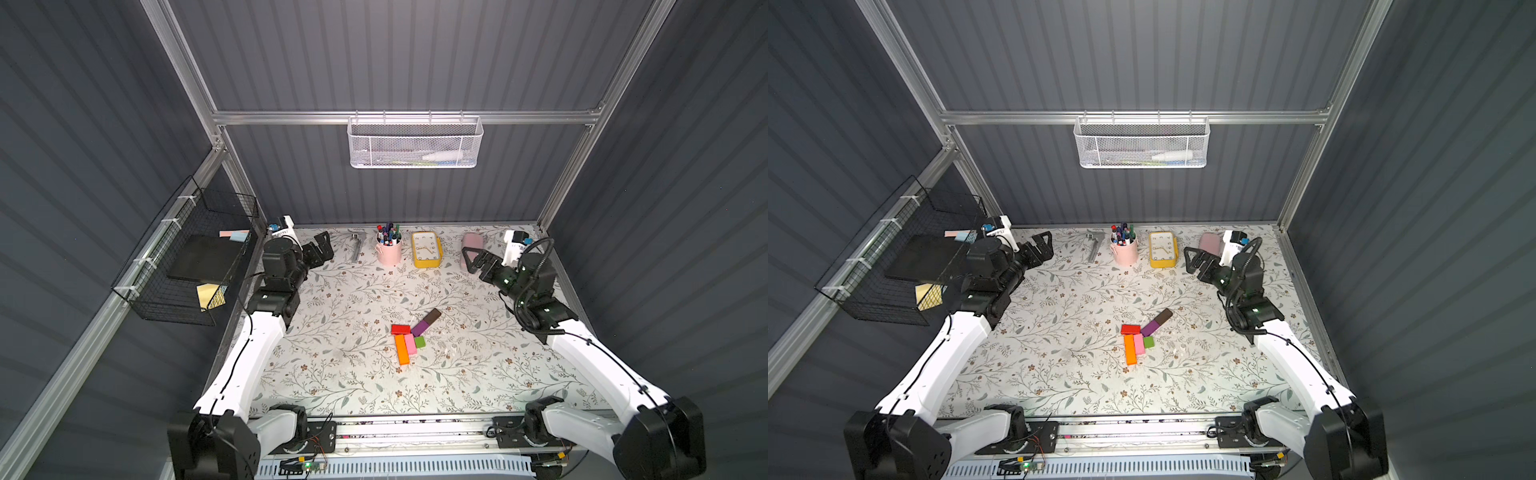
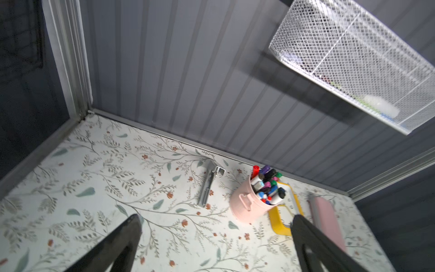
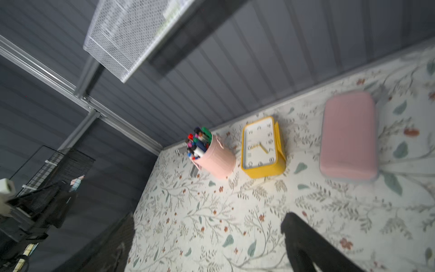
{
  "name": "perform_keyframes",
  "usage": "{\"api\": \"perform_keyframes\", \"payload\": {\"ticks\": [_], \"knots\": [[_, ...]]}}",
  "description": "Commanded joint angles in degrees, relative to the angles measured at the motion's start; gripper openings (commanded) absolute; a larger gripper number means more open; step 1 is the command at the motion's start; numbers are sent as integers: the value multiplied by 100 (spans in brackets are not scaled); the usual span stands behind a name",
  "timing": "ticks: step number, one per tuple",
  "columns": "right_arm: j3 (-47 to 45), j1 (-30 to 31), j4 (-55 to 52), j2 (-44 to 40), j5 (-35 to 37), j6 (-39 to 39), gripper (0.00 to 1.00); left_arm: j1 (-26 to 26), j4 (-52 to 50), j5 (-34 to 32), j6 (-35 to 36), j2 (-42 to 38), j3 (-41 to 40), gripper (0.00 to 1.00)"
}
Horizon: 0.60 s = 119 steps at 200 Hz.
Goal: Assemble the number 6 with building blocks
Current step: Pick up the building block from the center of the board.
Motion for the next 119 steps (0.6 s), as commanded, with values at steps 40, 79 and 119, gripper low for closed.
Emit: {"api": "perform_keyframes", "payload": {"ticks": [40,79,119], "knots": [[1732,504,-1635,1173,556,-432,99,-288,-1962,-55,-96,378,840,99],[2894,1086,-3089,2504,1491,-1018,99,-611,-3361,-668,269,1168,1503,99],[4369,1287,-5067,3968,1568,-686,88,-1035,-3634,-887,-29,1645,1644,99]]}}
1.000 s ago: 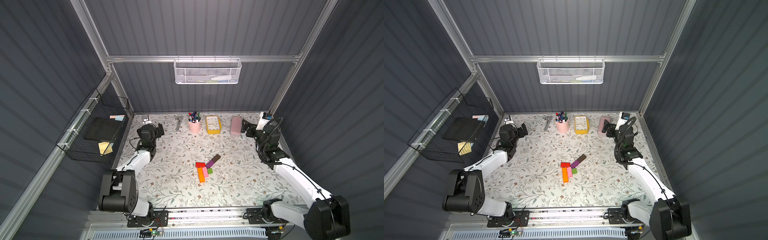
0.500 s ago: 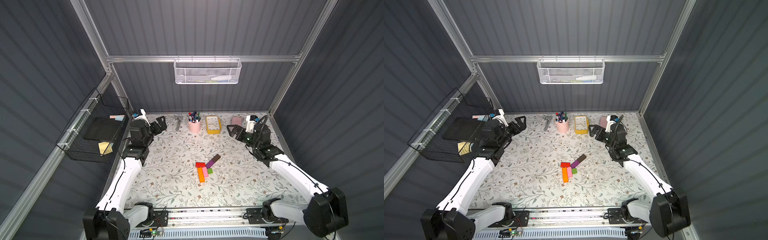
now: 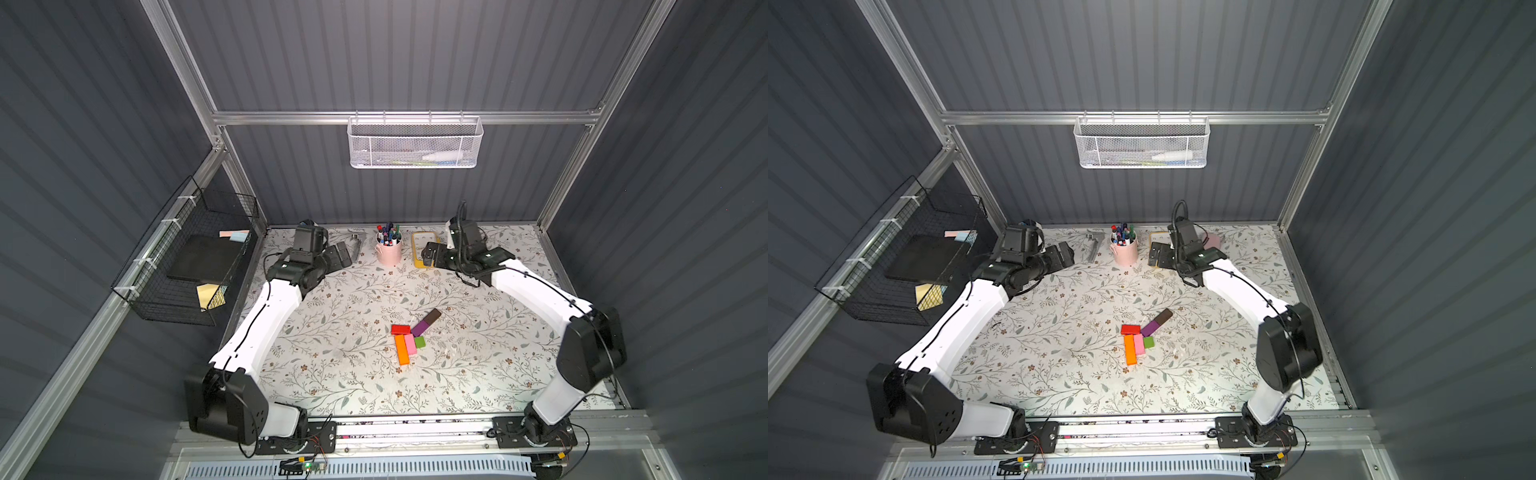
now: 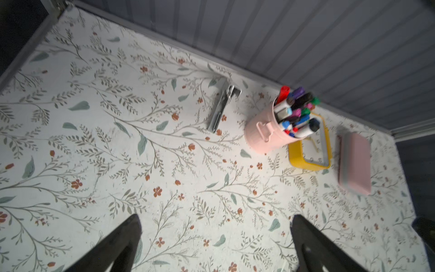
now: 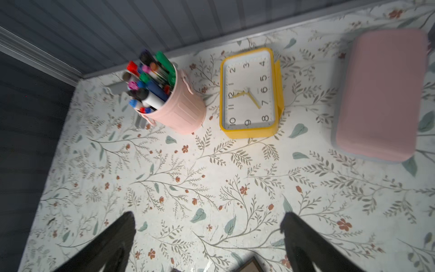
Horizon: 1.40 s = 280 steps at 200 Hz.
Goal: Assemble the number 6 with building blocks
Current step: Pick up the building block from the center of the board.
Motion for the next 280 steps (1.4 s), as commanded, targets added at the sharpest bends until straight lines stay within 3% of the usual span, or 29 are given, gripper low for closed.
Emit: {"api": "perform_keyframes", "payload": {"ticks": [1,27,126,152,180,215,238,280], "knots": [[661,57,-1724,625,249,176,88,-161,-635,-336,-113,85,23,99],[860,145,-2319,1084,35,334,76,-164,-603,-352,-300,115,-50,99],[376,481,-2743,1048,675,251,78,-169,-1146,-395,-209,603,362,99],[376,542,-2942,1077,607,104,78,-187,-1148,-211,-402,607,442,99],[338,549,-2933,1142,614,-179,79,-187,-1428,-498,-317,700,684,99],[246,545,-2726,1208,55,-313,80,-184,-1595,-990,-121,947,1193,99],[228,537,-2633,1396,158,-318,81,-186,-1707,-982,29,1155,1440,99],[386,549,-2535,1700,9,-71,81,-186,-1394,-781,37,885,1045,99]]}}
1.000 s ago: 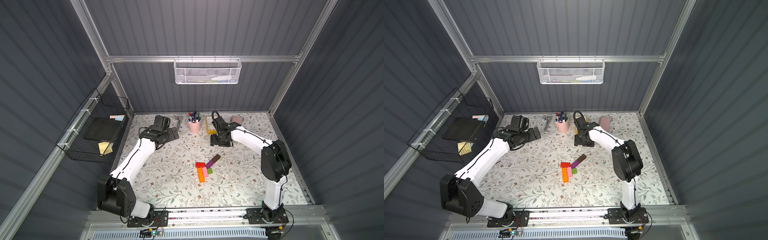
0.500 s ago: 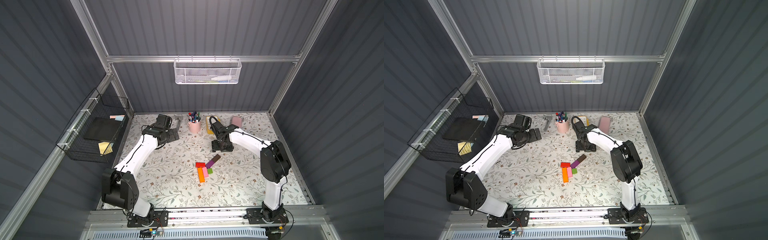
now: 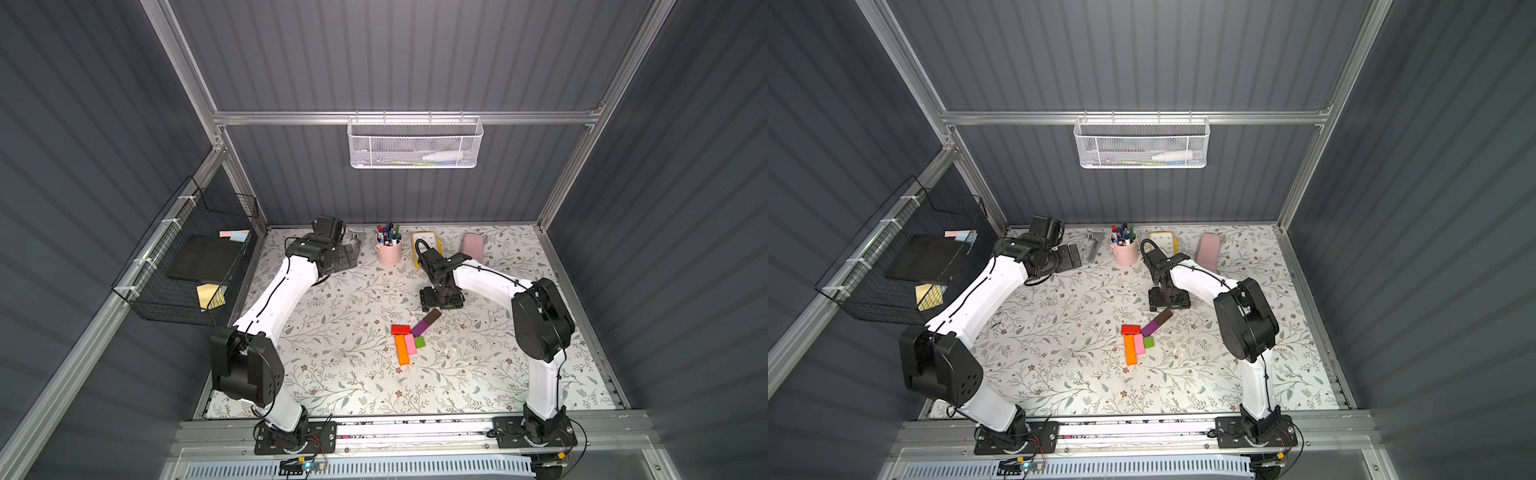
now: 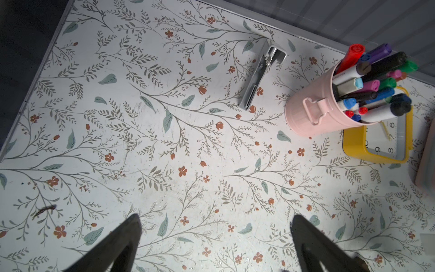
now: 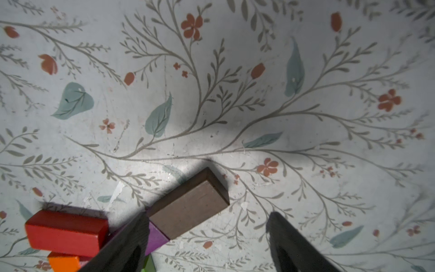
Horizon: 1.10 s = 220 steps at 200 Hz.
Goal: Assemble the number 6 with building blocks
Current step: Pick up the building block from the center of the board.
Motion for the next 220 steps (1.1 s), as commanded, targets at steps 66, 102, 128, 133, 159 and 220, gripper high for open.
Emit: {"api": "perform_keyframes", "payload": {"ticks": [66,102,128,133,159,220], "knots": [[528,41,-251,147,-1005,1829,81,-6,153,102,294,23,-46,99],[524,30,-808,217,-823,2793,81,-2,132,259,331,11,-133,99],[416,33,-861,92,-760,3006,78,2,132,256,337,-18,-173,99],[397,31,-839,78,-790,3035,77,-1,132,257,337,-26,-185,99],[231,25,-611,69,-973,3107,76,-1,149,271,339,-62,-264,99],[-76,17,-164,163,-1101,3239,63,-1,149,280,380,-79,-305,99]]}}
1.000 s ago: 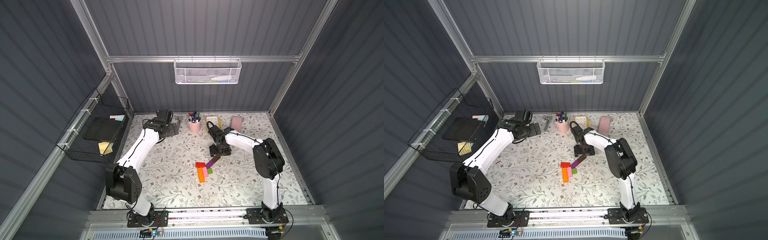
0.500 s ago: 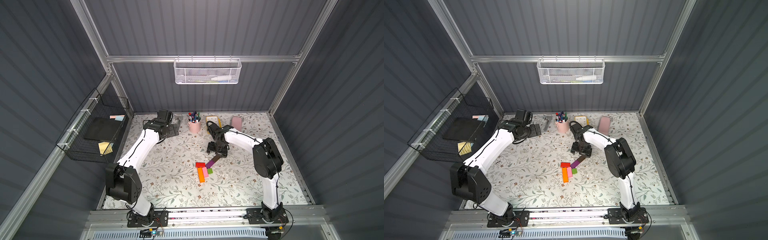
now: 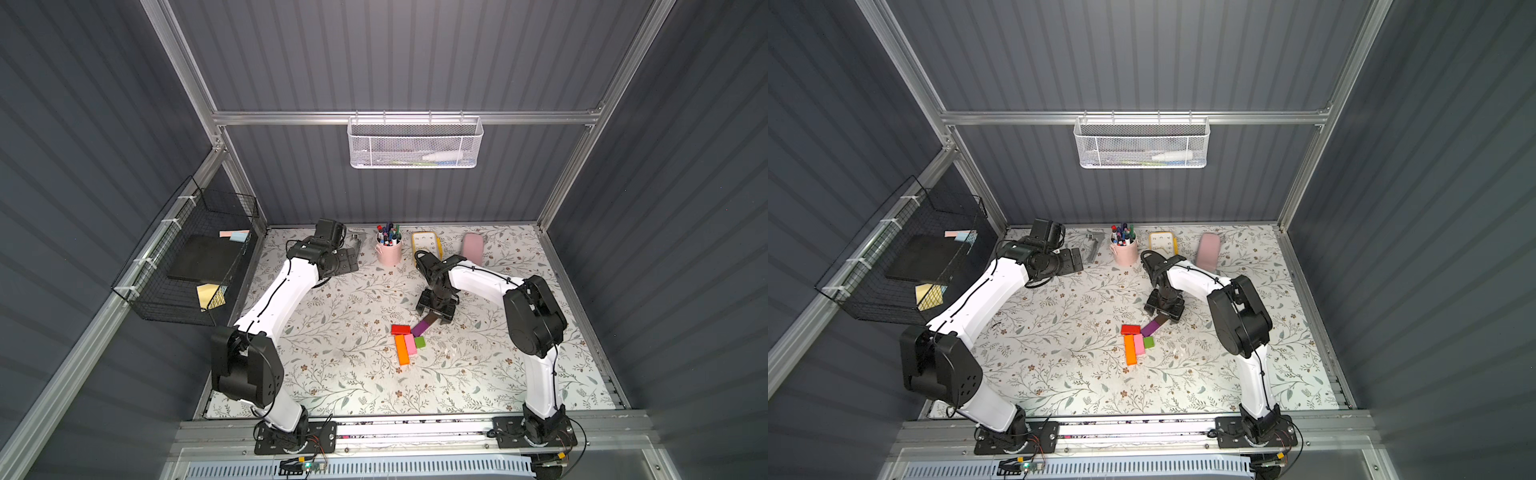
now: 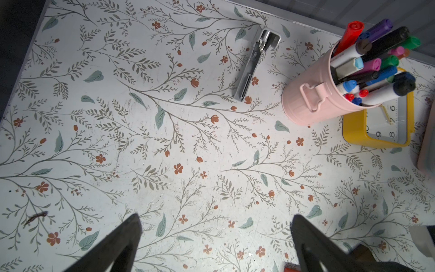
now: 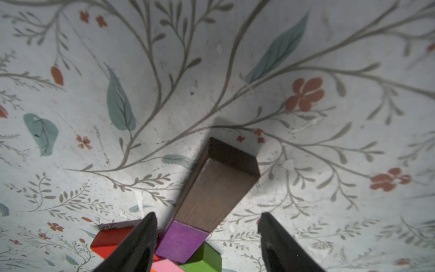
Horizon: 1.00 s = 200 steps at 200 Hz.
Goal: Assemble the number 6 with building blocks
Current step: Pick up the building block from the center of the board.
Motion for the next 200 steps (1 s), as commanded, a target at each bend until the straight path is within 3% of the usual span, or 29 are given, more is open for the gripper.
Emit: {"api": "perform_keyframes", "payload": {"ticks": [1,78,141,162,200], "knots": [[-89,7,86,-58,-35,252,63,0,22,59,137,-62,-106,99],[-128,23,67,94,413,200,44,-5,36,82,201,-205,-223,99],[-103,47,51,241,628,101,39,-5,51,81,226,-190,-223,99],[-25,59,10,349,815,-85,33,-5,51,65,236,-190,-223,99],[297,158,6,391,1337,-664,34,-4,54,74,230,-182,-223,99]]}}
